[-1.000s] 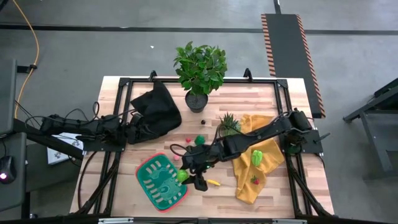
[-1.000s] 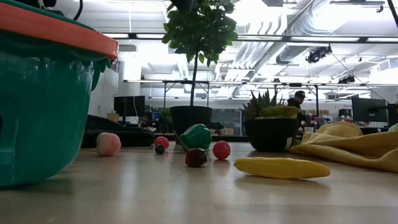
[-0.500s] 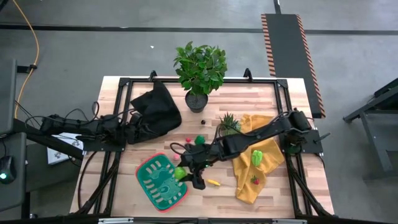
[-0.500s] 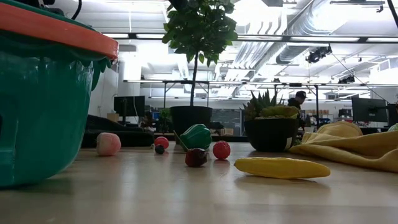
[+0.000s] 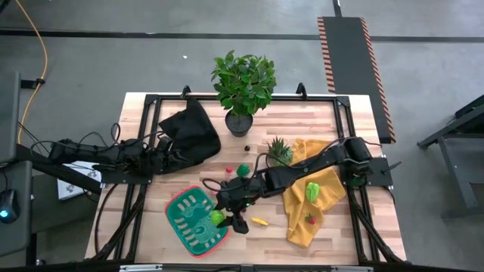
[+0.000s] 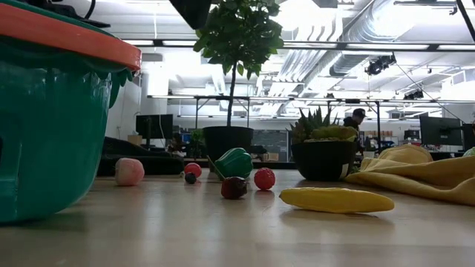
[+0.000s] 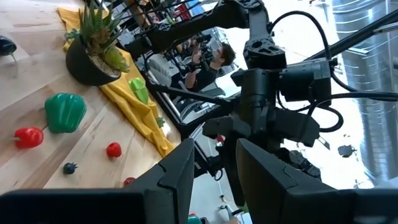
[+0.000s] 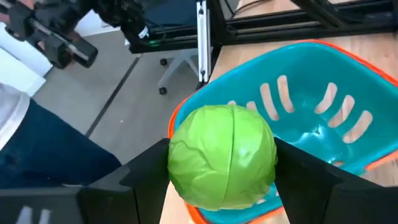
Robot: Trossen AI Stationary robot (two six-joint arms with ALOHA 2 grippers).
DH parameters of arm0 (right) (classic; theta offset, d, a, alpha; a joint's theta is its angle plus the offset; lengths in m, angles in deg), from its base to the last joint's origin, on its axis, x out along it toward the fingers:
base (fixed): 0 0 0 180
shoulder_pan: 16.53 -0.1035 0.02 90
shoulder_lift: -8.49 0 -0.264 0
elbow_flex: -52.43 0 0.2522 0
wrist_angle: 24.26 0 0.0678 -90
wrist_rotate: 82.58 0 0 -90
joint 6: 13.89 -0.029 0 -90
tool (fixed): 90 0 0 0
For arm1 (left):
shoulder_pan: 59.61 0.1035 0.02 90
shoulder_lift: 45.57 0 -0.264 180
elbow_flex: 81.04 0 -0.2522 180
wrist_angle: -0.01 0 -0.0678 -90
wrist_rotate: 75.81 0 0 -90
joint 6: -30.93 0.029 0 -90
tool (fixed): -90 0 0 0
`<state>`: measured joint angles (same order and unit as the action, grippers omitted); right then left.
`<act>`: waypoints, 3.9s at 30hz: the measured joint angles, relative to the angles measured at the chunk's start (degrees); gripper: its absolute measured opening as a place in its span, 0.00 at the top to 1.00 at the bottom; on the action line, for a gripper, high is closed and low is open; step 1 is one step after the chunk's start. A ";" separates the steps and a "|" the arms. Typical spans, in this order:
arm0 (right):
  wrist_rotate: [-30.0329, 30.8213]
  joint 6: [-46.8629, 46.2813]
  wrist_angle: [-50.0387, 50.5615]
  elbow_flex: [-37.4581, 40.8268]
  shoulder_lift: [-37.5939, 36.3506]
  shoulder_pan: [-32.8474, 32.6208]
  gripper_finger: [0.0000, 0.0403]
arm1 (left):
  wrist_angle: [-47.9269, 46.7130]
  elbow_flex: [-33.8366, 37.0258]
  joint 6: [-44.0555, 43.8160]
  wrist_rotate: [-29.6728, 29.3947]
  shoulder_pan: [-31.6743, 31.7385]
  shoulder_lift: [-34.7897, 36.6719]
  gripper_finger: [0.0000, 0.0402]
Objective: Pick and placing Produce into tupperware
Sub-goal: Put the green cabbage into the blue basket
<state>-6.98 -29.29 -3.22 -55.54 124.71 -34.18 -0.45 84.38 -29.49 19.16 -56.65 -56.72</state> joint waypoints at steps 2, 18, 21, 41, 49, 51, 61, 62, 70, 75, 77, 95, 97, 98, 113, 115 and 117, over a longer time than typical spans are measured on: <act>-1.74 -0.01 -0.49 0.00 0.30 0.02 0.42 | 0.01 0.00 0.00 -0.04 0.00 0.00 0.72; -2.24 -2.28 -1.77 -0.04 0.72 0.32 0.42 | 1.55 0.00 -1.54 -0.04 0.01 -0.02 0.72; -2.11 -3.23 -1.95 -0.06 0.72 0.86 0.42 | 5.39 0.00 -0.75 -0.04 0.01 0.00 0.72; -0.72 -0.77 13.12 -15.49 0.68 6.80 0.42 | -9.40 -21.54 21.37 2.41 0.00 -8.12 0.72; -0.78 0.84 19.07 -19.32 0.66 7.18 0.42 | -21.79 -34.68 31.11 6.97 -0.02 -17.72 0.72; -1.19 0.51 20.09 -20.01 0.66 7.46 0.42 | -23.99 -37.27 33.58 7.94 -0.24 -20.11 0.72; -5.81 -1.16 26.59 -23.51 0.66 9.25 0.42 | -32.57 -47.55 46.74 0.67 -7.99 -30.07 0.72; -5.81 -1.01 27.76 -24.02 0.66 9.39 0.42 | -33.79 -48.54 48.01 -0.83 -8.92 -30.70 0.72; -7.33 0.00 32.38 -26.22 0.61 10.84 0.42 | -45.05 -56.44 58.46 -18.14 -17.09 -34.04 0.72; -9.62 -0.10 32.63 -26.95 0.57 12.27 0.42 | -47.91 -59.51 65.24 -28.92 -22.62 -36.49 0.72; -10.56 -0.14 32.96 -26.95 0.35 12.98 0.42 | -48.02 -60.14 68.62 -32.01 -24.74 -37.61 0.72; -16.72 -2.59 30.96 -26.95 -2.99 18.03 0.42 | -46.10 -60.81 76.99 -52.36 -32.24 -45.45 0.35; -16.74 -2.70 30.86 -26.95 -3.13 18.03 0.42 | -44.47 -60.81 78.31 -52.50 -32.24 -46.20 0.30; -16.70 -2.72 30.86 -26.95 -3.15 18.03 0.42 | -43.46 -60.81 79.27 -52.65 -32.24 -46.56 0.29; -16.15 -6.33 24.00 -26.93 -3.19 18.03 0.42 | -32.70 -60.78 89.41 -53.66 -32.24 -48.67 0.27; -15.76 -6.58 23.53 -26.93 -3.19 18.03 0.42 | -32.70 -60.78 90.43 -53.93 -32.24 -48.65 0.27; -15.65 -6.74 22.56 -26.91 -3.19 18.05 0.42 | -32.70 -60.78 91.20 -54.03 -32.24 -48.67 0.27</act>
<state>-22.62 -36.03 19.33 -82.45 121.52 -16.13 -33.15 23.60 61.70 -34.87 -88.89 -105.39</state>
